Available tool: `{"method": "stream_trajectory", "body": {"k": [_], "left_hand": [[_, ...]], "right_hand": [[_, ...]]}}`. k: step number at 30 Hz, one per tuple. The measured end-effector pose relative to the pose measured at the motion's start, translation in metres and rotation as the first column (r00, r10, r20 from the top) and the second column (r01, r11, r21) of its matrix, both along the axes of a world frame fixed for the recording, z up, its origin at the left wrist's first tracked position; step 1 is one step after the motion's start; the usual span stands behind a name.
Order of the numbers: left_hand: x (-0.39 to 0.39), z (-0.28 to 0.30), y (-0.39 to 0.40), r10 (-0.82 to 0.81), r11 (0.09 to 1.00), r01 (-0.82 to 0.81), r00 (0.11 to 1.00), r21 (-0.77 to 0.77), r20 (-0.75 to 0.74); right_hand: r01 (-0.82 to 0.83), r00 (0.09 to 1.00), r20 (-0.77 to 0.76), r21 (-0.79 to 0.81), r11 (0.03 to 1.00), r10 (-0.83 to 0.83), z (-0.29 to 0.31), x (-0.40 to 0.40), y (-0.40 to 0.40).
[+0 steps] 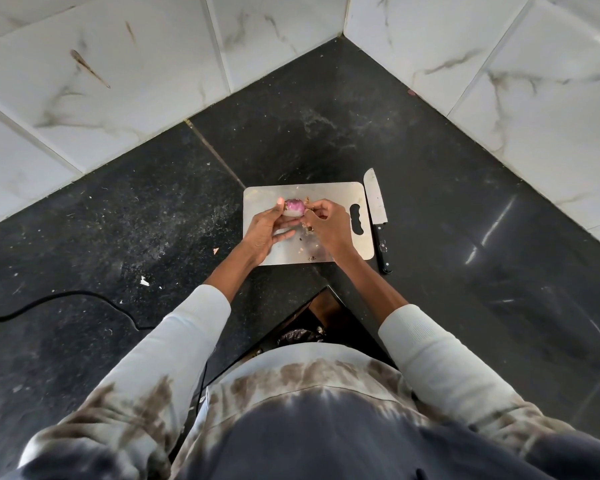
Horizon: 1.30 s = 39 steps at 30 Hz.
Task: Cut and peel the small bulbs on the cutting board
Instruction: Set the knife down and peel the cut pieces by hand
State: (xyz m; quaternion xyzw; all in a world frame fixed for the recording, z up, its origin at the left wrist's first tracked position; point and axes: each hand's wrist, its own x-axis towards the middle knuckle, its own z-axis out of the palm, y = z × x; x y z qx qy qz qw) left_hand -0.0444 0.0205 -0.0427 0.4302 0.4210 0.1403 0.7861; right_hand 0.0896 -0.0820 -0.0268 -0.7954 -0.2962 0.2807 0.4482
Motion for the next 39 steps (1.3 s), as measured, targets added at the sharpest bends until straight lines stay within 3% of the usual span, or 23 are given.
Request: {"method": "stream_trajectory", "body": {"k": [5, 12, 29, 39], "left_hand": [[0.010, 0.006, -0.009, -0.020, 0.997, 0.022, 0.999, 0.073, -0.031], [0.009, 0.003, -0.001, 0.201, 0.979, -0.202, 0.979, 0.023, 0.029], [0.000, 0.008, -0.006, 0.113, 0.993, -0.112, 0.993, -0.031, 0.022], [0.003, 0.000, -0.004, 0.163, 0.983, -0.161, 0.986, 0.085, -0.026]], "right_hand": [[0.040, 0.998, 0.045, -0.015, 0.999, -0.040, 0.008, -0.007, 0.002], [0.009, 0.997, 0.082, 0.021, 1.000, -0.010, 0.013, -0.010, 0.005], [0.014, 1.000, -0.008, -0.039, 0.999, -0.015, 0.012, -0.009, 0.000], [0.044, 0.999, -0.007, 0.002, 0.999, -0.044, 0.015, -0.008, -0.001]]}}
